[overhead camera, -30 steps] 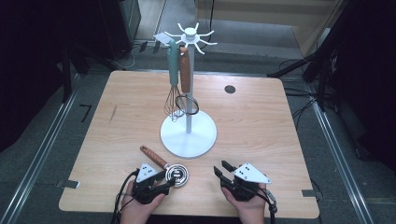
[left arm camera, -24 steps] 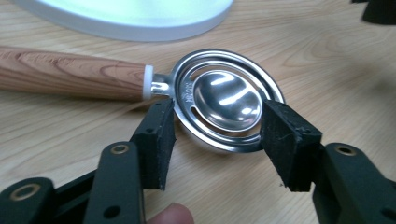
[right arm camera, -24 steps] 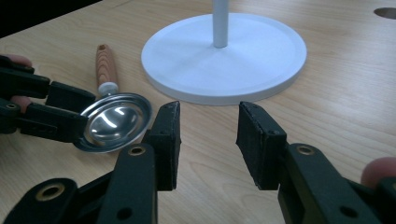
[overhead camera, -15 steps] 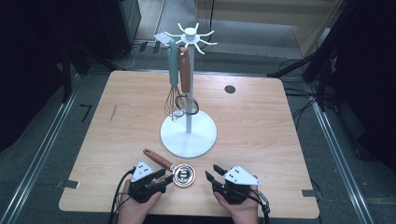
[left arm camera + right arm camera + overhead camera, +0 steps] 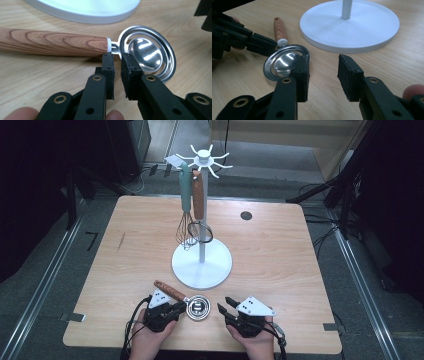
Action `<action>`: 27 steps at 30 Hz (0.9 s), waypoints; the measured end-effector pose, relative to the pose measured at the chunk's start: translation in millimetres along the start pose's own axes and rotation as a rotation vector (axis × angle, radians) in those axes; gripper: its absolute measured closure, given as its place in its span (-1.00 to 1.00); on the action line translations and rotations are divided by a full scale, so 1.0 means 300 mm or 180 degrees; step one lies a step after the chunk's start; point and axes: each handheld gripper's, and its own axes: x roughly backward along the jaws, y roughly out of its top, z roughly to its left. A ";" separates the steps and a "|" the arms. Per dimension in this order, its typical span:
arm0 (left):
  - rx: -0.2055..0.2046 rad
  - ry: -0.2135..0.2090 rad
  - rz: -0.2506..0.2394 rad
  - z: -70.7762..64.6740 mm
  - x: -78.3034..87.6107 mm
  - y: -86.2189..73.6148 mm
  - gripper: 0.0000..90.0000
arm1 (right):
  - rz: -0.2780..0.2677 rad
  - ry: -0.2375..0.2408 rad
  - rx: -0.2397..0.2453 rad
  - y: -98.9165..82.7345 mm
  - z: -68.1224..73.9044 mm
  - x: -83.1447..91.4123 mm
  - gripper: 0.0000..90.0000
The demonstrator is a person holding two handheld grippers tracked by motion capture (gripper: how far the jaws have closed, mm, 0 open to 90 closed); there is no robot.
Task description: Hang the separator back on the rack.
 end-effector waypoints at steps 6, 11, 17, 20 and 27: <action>-0.0119 -0.0056 0.0016 -0.034 -0.012 -0.002 0.77 | 0.0100 0.0155 0.0063 0.008 0.022 -0.046 0.48; -0.0172 -0.0090 -0.0137 0.005 0.038 0.000 0.72 | 0.0179 0.0281 0.0096 0.011 0.044 -0.076 0.83; 0.0000 0.0114 -0.0415 0.157 0.146 -0.014 0.54 | 0.0462 0.0347 0.0197 0.027 0.072 -0.141 0.88; 0.0033 0.0214 -0.0556 0.277 0.209 -0.038 0.39 | 0.0619 0.0359 0.0273 0.019 0.081 -0.156 0.87; 0.0413 0.0338 -0.0773 0.403 0.263 -0.061 0.11 | 0.0633 0.0381 0.0302 0.008 0.070 -0.137 0.80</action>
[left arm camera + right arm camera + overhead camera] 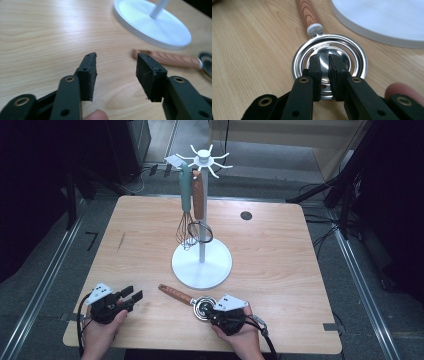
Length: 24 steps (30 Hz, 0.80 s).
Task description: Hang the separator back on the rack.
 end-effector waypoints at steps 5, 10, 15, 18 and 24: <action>0.0118 0.0092 -0.0075 0.026 0.013 0.002 -0.06 | -0.0007 -0.0042 -0.0024 -0.027 -0.010 0.031 0.74; 0.0054 0.0297 -0.0093 0.037 0.030 0.002 -0.22 | 0.0021 -0.0004 -0.0060 -0.064 -0.026 0.085 0.68; 0.0182 0.0468 -0.0126 0.062 0.059 0.007 -0.34 | 0.0025 0.0022 -0.0049 -0.098 -0.039 0.127 0.65; 0.0218 0.0542 -0.0079 0.071 0.061 0.009 -0.53 | 0.0027 0.0022 -0.0021 -0.119 -0.049 0.154 0.64; 0.0022 0.0552 0.0027 0.055 0.047 0.004 -0.70 | 0.0028 -0.0003 -0.0082 -0.127 -0.062 0.191 0.60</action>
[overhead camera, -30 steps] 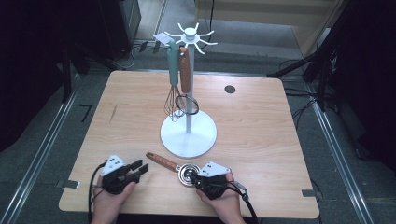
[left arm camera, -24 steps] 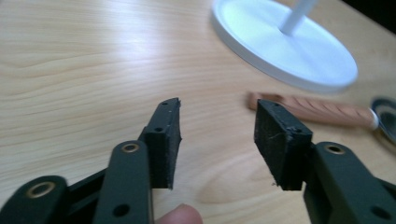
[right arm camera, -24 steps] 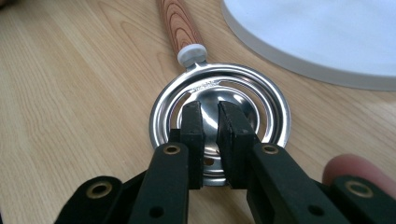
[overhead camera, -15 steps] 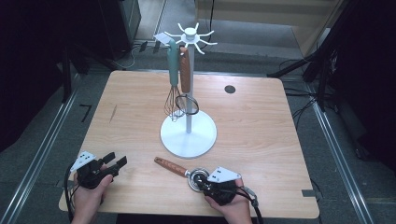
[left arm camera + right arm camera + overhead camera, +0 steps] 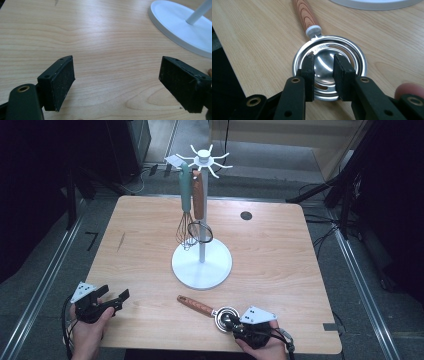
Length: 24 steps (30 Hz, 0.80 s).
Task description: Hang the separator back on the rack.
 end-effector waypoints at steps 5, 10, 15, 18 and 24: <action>-0.0120 -0.0036 -0.0058 -0.009 -0.002 -0.008 -0.76 | -0.0089 0.0030 0.0040 0.035 -0.013 0.036 0.54; -0.0132 -0.0089 -0.0079 -0.010 -0.004 -0.011 -0.76 | -0.0031 -0.0041 0.0249 0.078 -0.019 0.039 0.38; -0.0073 -0.0128 -0.0092 -0.005 -0.005 -0.011 -0.76 | 0.0153 -0.0092 0.0493 0.139 -0.004 0.018 0.24; -0.0065 -0.0112 -0.0071 -0.004 -0.006 -0.010 -0.74 | 0.0287 -0.0077 0.0549 0.174 0.000 -0.001 0.12; -0.0088 -0.0138 -0.0051 -0.005 -0.007 -0.009 -0.73 | 0.0590 -0.0007 0.0646 0.215 -0.001 -0.057 0.10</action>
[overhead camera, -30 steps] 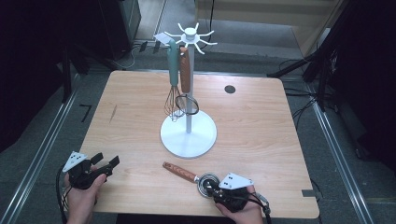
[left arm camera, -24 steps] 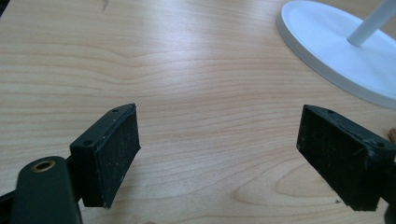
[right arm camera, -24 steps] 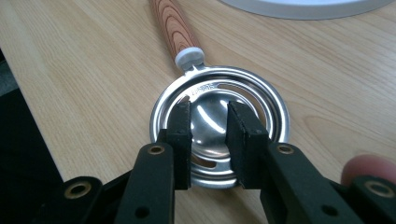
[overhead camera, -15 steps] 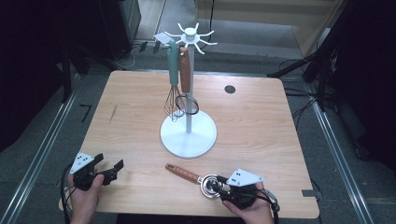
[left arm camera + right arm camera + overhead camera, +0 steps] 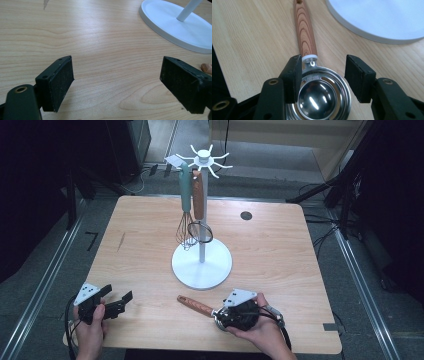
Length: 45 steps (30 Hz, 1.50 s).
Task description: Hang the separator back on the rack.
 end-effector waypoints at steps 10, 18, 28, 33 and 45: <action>-0.0007 -0.0033 0.0018 0.000 -0.001 0.001 -0.73 | 0.0487 0.0210 0.0266 0.110 0.014 -0.078 0.33; -0.0022 -0.0054 0.0030 0.000 -0.002 0.001 -0.73 | 0.1000 0.0291 0.0260 0.162 0.017 -0.122 0.42; -0.0038 -0.0052 0.0051 -0.002 -0.005 0.002 -0.73 | 0.1386 0.0251 0.0316 0.206 0.037 -0.165 0.48; -0.0035 -0.0054 0.0047 -0.002 -0.005 0.002 -0.73 | 0.1539 0.0177 0.0360 0.222 0.054 -0.191 0.53; -0.0026 -0.0076 0.0053 0.001 -0.006 0.003 -0.73 | 0.1517 0.0108 0.0236 0.215 0.090 -0.181 0.58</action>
